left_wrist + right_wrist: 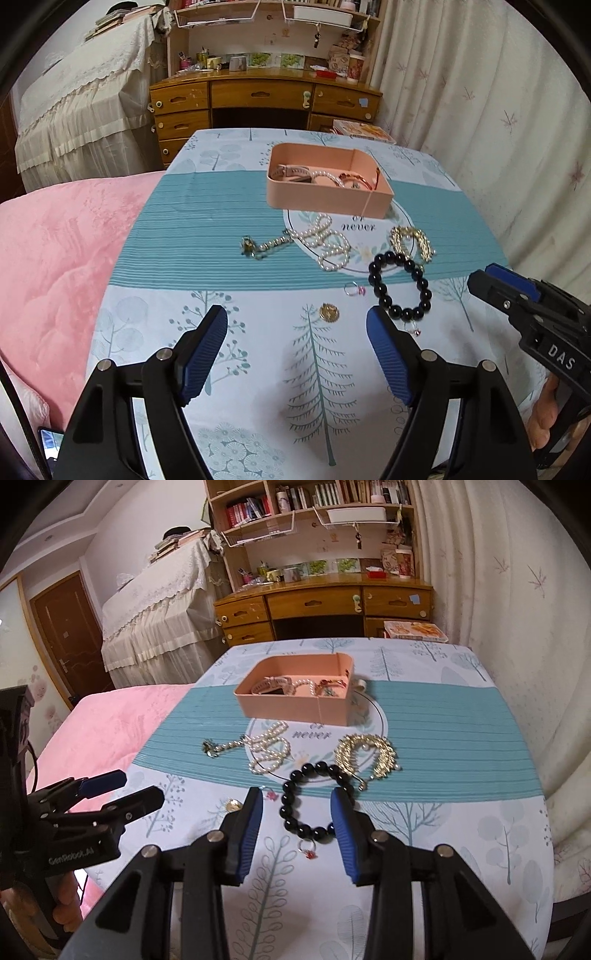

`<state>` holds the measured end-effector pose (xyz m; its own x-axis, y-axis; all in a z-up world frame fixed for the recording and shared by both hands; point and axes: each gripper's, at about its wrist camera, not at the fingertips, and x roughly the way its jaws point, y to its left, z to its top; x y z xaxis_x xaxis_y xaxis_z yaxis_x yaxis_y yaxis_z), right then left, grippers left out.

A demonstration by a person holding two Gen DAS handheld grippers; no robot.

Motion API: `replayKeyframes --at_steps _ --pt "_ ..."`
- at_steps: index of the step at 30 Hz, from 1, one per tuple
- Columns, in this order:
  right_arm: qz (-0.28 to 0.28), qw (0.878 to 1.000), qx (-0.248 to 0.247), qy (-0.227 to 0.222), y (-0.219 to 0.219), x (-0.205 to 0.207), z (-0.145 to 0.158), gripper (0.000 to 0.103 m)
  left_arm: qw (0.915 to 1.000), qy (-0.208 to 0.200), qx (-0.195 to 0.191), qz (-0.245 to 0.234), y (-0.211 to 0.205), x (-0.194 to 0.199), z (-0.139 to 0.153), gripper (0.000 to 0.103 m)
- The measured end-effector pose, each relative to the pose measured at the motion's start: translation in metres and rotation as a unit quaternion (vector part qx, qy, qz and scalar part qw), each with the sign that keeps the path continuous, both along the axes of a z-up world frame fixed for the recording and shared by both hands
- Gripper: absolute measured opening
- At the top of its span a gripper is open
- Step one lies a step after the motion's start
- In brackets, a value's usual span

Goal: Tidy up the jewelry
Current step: 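Withdraw both tools from the box and move the right tool over the black bead bracelet, then grasp the gold coin pendant with the left tool while the right tool grasps the black bead bracelet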

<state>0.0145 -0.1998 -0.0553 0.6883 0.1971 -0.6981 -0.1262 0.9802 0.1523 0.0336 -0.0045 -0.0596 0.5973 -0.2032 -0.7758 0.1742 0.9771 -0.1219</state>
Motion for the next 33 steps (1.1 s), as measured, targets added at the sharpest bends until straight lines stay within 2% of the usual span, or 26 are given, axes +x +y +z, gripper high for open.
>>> replayKeyframes --at_steps 12,33 --pt "-0.004 1.000 -0.015 0.021 -0.005 0.004 -0.028 0.039 0.9999 0.013 -0.002 -0.006 -0.011 -0.001 -0.026 0.076" --pt "-0.016 0.997 0.010 0.071 -0.021 0.028 -0.059 0.039 0.9984 0.055 -0.013 -0.003 -0.012 0.028 -0.064 0.076"
